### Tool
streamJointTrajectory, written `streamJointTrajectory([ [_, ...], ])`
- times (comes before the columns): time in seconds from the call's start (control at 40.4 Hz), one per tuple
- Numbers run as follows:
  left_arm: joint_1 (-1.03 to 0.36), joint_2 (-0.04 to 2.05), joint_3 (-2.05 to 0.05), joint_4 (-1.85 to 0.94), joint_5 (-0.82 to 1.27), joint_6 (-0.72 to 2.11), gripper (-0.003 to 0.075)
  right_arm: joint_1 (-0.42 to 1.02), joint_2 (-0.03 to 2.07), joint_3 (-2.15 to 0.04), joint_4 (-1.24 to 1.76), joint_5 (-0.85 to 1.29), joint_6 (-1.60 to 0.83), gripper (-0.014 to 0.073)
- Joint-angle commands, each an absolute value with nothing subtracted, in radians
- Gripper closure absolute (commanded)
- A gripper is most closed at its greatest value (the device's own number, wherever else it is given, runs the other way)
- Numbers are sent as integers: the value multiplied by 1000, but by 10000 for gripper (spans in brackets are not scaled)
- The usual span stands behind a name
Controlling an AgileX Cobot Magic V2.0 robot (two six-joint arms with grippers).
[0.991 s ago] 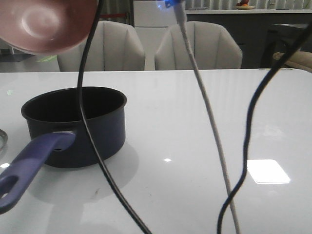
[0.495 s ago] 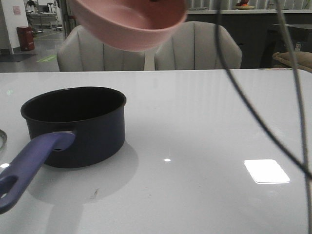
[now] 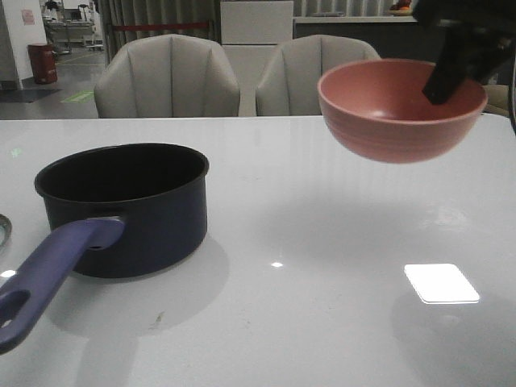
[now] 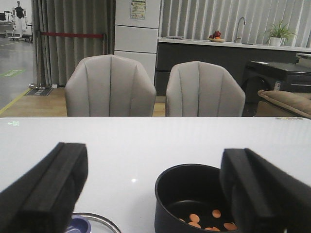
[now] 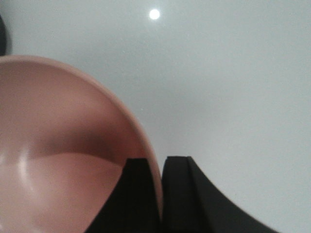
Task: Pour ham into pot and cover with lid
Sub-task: 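Carry the empty pink bowl back to its spot, then lower the pink bowl onto the table and release, raise right gripper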
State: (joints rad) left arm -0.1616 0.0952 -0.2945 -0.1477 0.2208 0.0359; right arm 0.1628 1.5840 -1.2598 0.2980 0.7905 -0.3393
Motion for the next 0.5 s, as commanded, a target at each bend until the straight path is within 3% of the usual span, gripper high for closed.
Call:
streamJointTrajectory([
  [0.0, -168, 106, -321, -160, 142, 36, 115, 136, 1594, -1294, 308, 759, -324, 459],
  [0.471, -168, 106, -321, -160, 142, 36, 115, 106, 1786, -1294, 316, 667, -313, 447],
])
